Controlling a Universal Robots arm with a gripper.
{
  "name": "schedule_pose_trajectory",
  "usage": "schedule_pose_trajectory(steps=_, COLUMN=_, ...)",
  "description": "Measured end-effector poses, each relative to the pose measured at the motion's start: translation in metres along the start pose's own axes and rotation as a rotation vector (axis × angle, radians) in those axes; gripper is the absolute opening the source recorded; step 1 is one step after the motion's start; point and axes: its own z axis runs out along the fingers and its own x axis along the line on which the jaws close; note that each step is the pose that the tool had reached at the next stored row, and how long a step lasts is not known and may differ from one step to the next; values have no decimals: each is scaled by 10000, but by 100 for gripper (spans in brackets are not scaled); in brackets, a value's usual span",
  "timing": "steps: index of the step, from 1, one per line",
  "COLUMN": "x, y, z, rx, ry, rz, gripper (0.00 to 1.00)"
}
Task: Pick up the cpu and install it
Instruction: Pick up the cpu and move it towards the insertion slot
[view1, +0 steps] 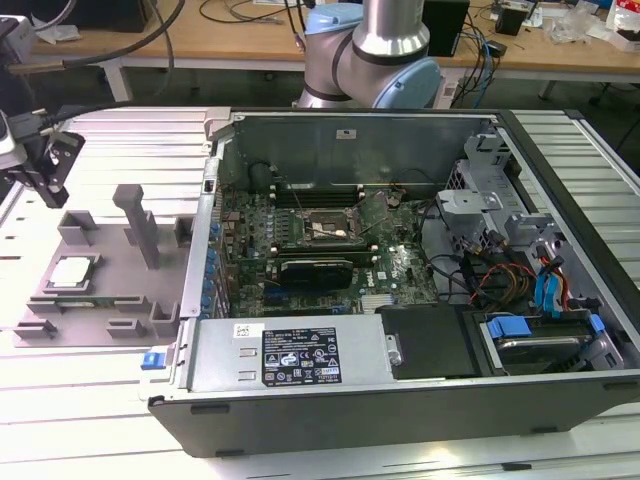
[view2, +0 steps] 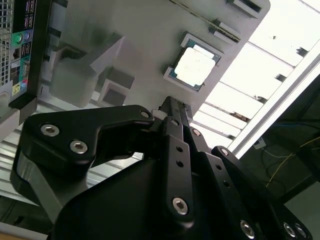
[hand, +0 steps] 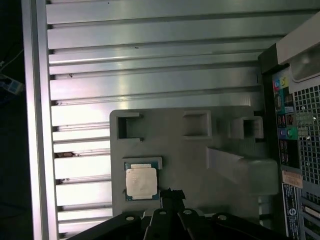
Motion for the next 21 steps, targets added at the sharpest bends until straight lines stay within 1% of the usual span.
schedule_pose_trajectory(steps=1, x=12, y=-13, z=28, rx=1, ry=2, rz=2, gripper=11)
schedule_pose_trajectory(steps=4, x=41, y=-38, z=78, rx=1, ry=0, rz=1, gripper=11)
schedule_pose_trajectory(steps=5, x=72, y=-54, z=128, rx=1, ry=0, rz=2, gripper=11)
schedule_pose_trajectory(steps=6, x=94, y=-65, z=162, rx=1, ry=0, rz=2, gripper=11)
schedule_pose_trajectory(steps=9, x=132, y=-89, z=236, rx=2, ry=2, rz=2, gripper=11)
schedule_pose_trajectory(steps=11, x=162, y=-113, z=311, rx=1, ry=1, rz=2, gripper=11)
schedule_pose_trajectory(steps=16, x=211, y=-150, z=407, rx=0, ry=0, rz=4, gripper=11)
schedule_pose_trajectory(steps=17, x=224, y=-163, z=440, rx=-1, ry=-1, rz=3, gripper=11)
schedule_pose_trajectory(steps=21, x=251, y=-199, z=524, rx=2, ry=2, rz=2, gripper=11)
